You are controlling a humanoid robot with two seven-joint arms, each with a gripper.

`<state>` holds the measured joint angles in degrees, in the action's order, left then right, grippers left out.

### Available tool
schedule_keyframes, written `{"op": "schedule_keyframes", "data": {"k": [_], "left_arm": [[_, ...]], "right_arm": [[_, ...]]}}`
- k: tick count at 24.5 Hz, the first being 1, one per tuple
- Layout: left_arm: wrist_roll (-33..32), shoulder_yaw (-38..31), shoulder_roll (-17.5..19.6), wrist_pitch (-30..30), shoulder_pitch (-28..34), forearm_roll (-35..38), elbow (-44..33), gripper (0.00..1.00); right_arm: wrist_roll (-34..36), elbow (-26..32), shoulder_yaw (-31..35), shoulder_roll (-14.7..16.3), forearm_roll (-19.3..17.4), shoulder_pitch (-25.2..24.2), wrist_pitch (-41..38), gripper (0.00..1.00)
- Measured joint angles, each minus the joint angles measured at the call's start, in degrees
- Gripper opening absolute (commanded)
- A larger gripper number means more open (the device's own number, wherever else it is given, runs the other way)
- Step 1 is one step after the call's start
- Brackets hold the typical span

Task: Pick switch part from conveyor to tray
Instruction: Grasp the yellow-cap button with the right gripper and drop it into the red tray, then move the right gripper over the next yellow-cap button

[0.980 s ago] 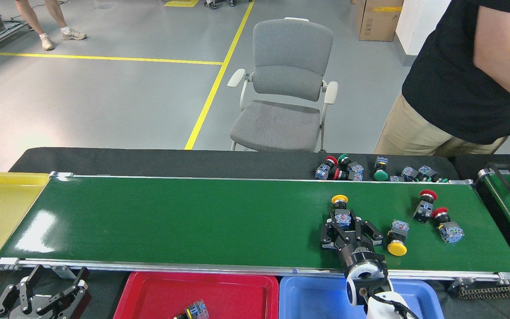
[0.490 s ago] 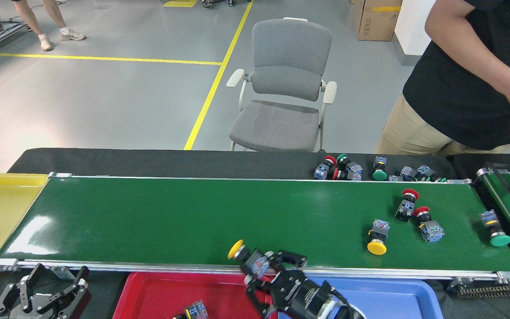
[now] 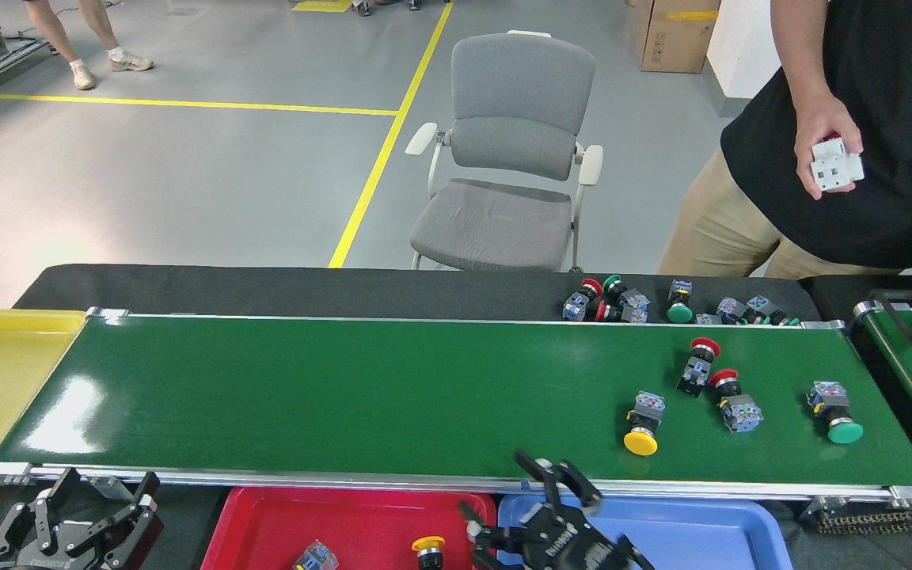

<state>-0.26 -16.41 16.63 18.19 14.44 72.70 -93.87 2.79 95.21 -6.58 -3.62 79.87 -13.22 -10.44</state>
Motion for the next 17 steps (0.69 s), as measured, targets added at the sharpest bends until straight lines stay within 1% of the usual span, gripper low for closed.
{"op": "schedule_keyframes", "data": {"k": [2, 4, 9, 11, 12, 14, 17], "left_arm": [[0.00, 0.00, 0.00, 0.04, 0.00, 0.02, 0.01, 1.00], [0.00, 0.00, 0.00, -0.09, 0.00, 0.02, 0.01, 1.00], [-0.01, 0.00, 0.00, -0.16, 0.00, 0.03, 0.01, 1.00], [-0.01, 0.00, 0.00, -0.29, 0.00, 0.03, 0.02, 1.00], [-0.01, 0.00, 0.00, -0.38, 0.01, 0.03, 0.02, 1.00], [-0.01, 0.00, 0.00, -0.24, 0.09, 0.03, 0.02, 1.00], [-0.01, 0.00, 0.00, 0.33, 0.25, 0.05, 0.03, 1.00]], "right_arm": [[3.79, 0.07, 4.44, 0.00, -0.48, -3.25, 3.74, 0.97], [5.97, 0.07, 6.68, 0.01, -1.68, -5.76, 5.38, 0.97], [7.05, 0.08, 7.26, 0.00, -2.11, -6.07, 6.43, 0.98], [6.99, 0.09, 6.88, 0.01, -1.80, -4.80, 6.52, 0.98], [6.14, 0.09, 6.34, 0.02, -1.50, -2.98, 6.59, 0.98], [3.56, 0.06, 3.75, 0.04, -0.45, 0.82, 6.66, 0.97], [0.53, -0.25, -0.60, -0.01, 2.08, 4.20, 6.71, 0.97]]}}
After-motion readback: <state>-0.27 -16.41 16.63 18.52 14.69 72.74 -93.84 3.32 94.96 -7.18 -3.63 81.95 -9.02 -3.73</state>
